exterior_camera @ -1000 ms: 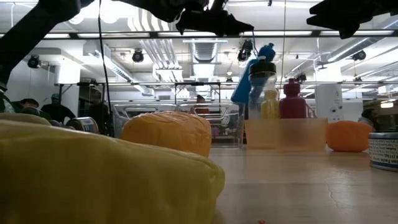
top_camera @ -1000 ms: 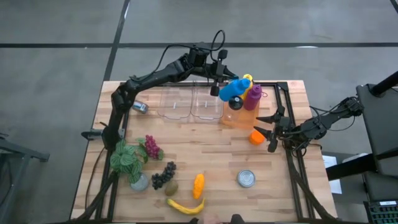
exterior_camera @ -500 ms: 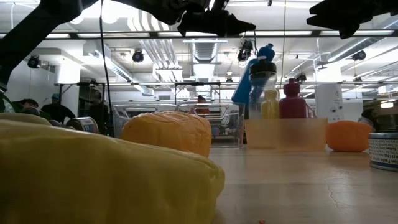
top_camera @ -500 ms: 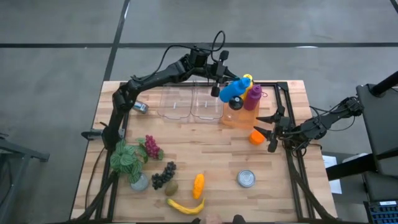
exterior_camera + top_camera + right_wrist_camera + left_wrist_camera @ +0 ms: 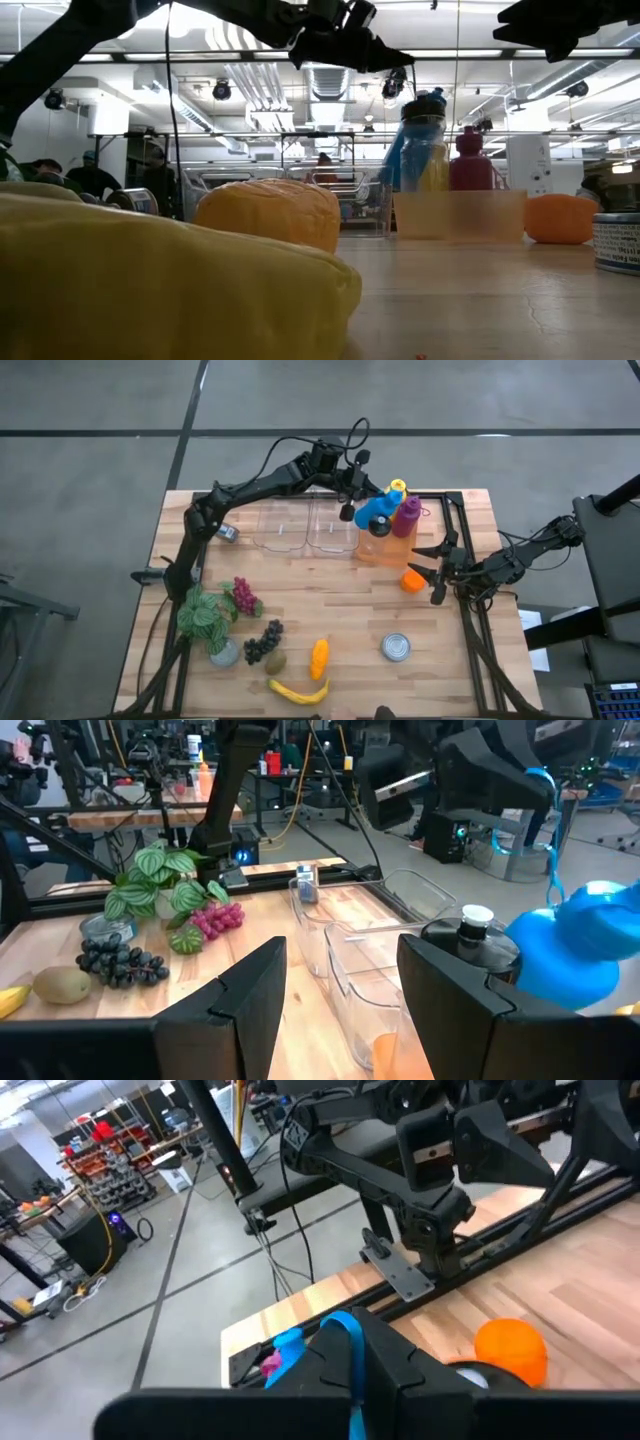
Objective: Pick & Place Food Item
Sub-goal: Put the blue water bottle into the orange bin
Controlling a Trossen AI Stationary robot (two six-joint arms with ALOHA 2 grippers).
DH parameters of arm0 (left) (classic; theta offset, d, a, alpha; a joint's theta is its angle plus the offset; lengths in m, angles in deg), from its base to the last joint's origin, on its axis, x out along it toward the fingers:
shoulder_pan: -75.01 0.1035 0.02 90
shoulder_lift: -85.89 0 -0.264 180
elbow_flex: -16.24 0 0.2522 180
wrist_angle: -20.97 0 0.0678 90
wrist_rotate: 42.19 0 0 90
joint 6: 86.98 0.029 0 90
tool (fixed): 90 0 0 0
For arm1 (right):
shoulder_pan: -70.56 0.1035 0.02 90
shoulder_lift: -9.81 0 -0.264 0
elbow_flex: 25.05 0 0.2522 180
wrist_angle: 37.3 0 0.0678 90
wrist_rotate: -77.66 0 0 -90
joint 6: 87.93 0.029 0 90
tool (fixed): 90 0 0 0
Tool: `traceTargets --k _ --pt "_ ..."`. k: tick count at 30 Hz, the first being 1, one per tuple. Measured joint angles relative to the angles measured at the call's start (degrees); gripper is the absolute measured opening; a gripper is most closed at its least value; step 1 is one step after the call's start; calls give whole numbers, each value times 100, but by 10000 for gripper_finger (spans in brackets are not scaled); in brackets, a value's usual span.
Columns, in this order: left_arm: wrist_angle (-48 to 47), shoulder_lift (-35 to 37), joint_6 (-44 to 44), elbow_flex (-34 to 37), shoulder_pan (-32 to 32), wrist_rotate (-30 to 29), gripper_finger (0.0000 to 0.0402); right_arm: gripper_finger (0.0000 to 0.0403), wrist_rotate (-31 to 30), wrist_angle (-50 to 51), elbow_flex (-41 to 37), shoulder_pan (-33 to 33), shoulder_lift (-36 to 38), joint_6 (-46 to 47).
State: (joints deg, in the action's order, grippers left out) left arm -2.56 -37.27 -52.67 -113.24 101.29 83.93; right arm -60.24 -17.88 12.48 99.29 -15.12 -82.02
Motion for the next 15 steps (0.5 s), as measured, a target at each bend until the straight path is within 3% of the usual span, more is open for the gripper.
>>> traceTargets --k 15 --pt "116 -47 -87 -58 -50 212 3 190 0 0 0 0 -2 -5"
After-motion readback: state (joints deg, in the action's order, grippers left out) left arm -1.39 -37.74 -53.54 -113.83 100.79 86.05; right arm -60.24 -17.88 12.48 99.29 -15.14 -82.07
